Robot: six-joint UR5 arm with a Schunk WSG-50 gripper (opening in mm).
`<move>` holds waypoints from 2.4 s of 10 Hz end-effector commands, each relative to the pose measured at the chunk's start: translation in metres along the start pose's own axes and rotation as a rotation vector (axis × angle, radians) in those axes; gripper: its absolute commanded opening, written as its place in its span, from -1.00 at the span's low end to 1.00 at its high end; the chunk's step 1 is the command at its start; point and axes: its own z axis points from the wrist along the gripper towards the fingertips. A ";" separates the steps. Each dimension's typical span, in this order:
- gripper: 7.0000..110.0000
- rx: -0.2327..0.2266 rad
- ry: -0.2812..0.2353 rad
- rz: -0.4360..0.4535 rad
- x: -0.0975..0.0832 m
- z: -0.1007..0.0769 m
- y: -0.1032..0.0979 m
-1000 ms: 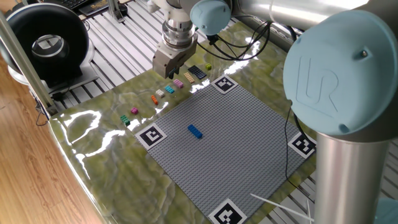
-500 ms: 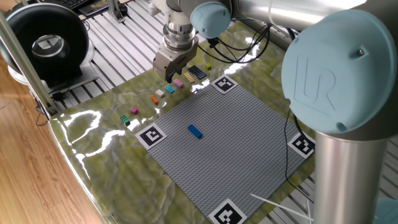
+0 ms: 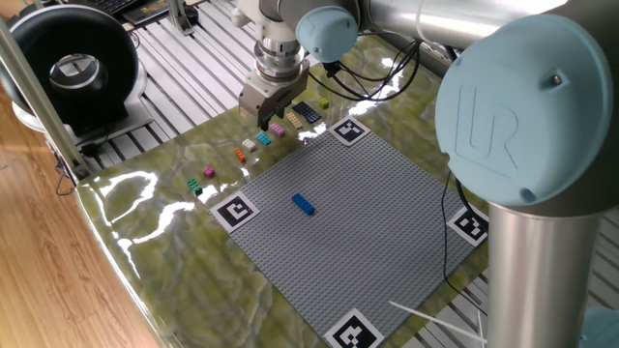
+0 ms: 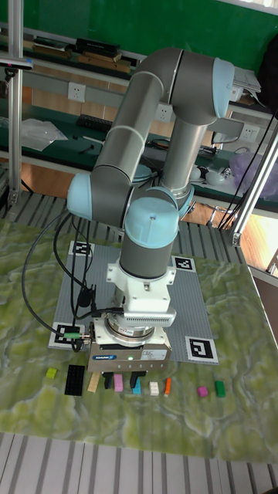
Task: Stack small Lego blocks randomly, one at a time
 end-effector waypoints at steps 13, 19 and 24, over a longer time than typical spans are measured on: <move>-0.71 -0.008 0.009 0.019 0.007 0.006 -0.003; -0.71 -0.001 0.019 0.024 0.009 0.006 -0.005; -0.71 -0.009 0.023 0.025 0.007 0.007 -0.001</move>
